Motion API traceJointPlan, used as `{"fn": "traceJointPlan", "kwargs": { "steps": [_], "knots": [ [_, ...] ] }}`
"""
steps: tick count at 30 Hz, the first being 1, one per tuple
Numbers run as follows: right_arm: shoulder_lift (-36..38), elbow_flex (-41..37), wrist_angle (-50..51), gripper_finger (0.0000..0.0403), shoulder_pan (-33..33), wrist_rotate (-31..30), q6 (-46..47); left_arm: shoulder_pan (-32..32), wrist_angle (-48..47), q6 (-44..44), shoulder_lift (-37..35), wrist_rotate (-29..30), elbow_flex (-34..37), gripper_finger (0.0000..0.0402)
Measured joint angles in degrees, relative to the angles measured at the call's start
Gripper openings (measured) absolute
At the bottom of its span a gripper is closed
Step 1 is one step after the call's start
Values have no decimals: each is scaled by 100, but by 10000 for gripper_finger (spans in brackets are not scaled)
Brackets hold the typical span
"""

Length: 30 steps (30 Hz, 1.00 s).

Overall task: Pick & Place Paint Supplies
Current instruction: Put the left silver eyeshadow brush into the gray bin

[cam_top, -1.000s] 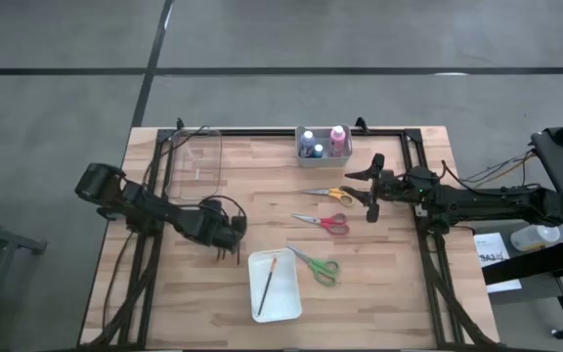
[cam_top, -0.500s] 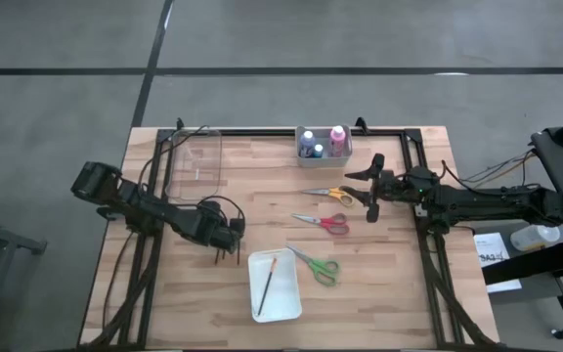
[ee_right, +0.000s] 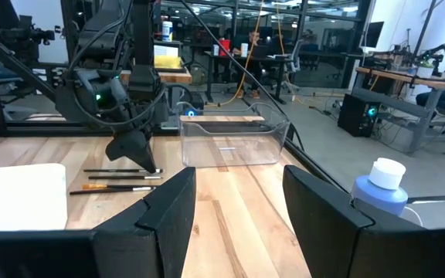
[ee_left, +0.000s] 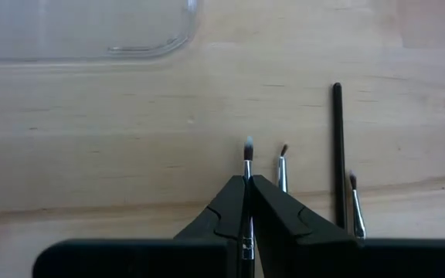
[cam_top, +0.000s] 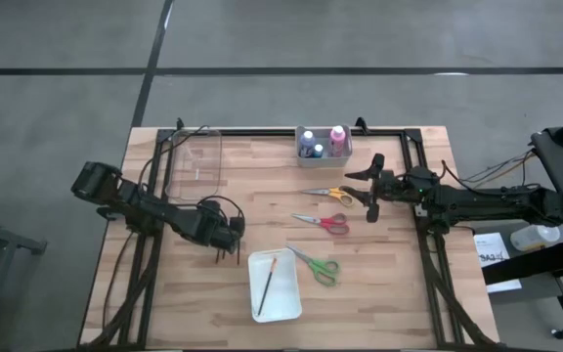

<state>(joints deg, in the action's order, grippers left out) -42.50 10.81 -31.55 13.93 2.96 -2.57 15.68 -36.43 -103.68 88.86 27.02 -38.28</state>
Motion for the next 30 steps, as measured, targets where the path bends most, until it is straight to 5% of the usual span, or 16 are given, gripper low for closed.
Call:
{"fn": "traceJointPlan", "kwargs": {
  "steps": [9, 30],
  "knots": [
    [-2, 0, 0, 193, -2, 0, 0, 0, -10, 4, -4, 4, -47, 26],
    [-2, 0, 0, 193, -4, 0, 0, -22, -1483, 486, -7, -4, -1540, 26]
  ]
}}
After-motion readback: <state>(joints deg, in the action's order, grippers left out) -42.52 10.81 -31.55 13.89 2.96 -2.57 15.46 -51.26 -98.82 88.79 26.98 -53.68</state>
